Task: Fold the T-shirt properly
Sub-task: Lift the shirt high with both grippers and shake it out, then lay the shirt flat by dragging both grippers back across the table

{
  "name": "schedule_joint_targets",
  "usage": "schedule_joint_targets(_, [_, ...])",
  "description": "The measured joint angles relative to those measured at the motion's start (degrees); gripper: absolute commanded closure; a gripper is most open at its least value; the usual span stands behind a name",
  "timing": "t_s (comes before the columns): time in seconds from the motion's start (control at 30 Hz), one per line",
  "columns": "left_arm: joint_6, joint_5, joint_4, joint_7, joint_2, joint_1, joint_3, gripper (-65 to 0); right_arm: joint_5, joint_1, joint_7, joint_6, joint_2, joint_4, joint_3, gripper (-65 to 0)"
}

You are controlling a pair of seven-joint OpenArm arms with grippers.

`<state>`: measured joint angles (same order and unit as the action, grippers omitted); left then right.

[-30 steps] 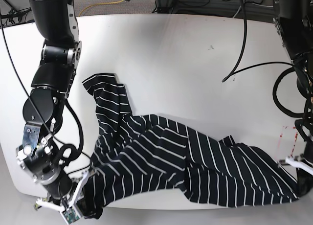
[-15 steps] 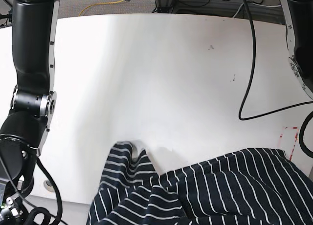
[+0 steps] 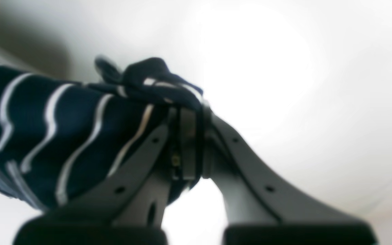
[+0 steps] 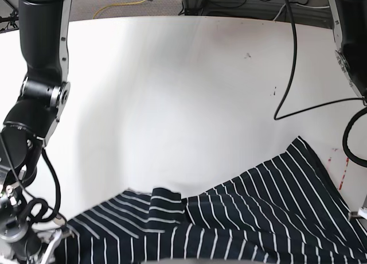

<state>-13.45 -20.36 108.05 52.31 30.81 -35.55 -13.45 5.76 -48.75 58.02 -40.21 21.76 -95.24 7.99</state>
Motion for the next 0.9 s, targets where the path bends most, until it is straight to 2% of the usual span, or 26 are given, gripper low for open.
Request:
schedule_joint_targets(0.2, [0.04, -0.13, 4.33, -0.09, 0.04, 11.26, -0.07, 0.0, 0.42, 16.20, -0.15, -0.11, -3.15, -4.87, 6.54, 0.0])
schedule_joint_targets(0.37, [-0.39, -0.42, 5.77, -0.57, -0.17, 21.64, -1.25, 0.0, 0.61, 26.60, -0.66, -0.42, -5.75, -6.64, 12.37, 0.0])
schedule_joint_targets(0.53, [-4.00, 0.76, 5.46, -0.20, -5.38, 33.29, -8.35, 0.0, -0.33, 36.83, -0.37, 0.22, -8.85, -6.34, 19.08, 0.0])
schedule_joint_targets(0.6, [-6.58, 0.57, 5.44, -0.33, -6.88, 37.81, -11.13, 0.0, 0.22, 40.28, -0.66, 0.13, -10.08, -6.40, 21.27, 0.0])
schedule_joint_targets(0.73, [-9.31, 0.85, 5.38, 0.07, -7.80, 46.42, -12.81, 0.0, -0.09, 46.42, -0.46, 0.11, -12.57, -6.27, 24.87, 0.0])
schedule_joint_targets(0.9, [-10.12, 0.31, 5.46, -0.94, -7.89, 55.10, -13.92, 0.0, 0.13, 50.82, -0.79, 0.11, -14.93, -6.34, 27.41, 0.0])
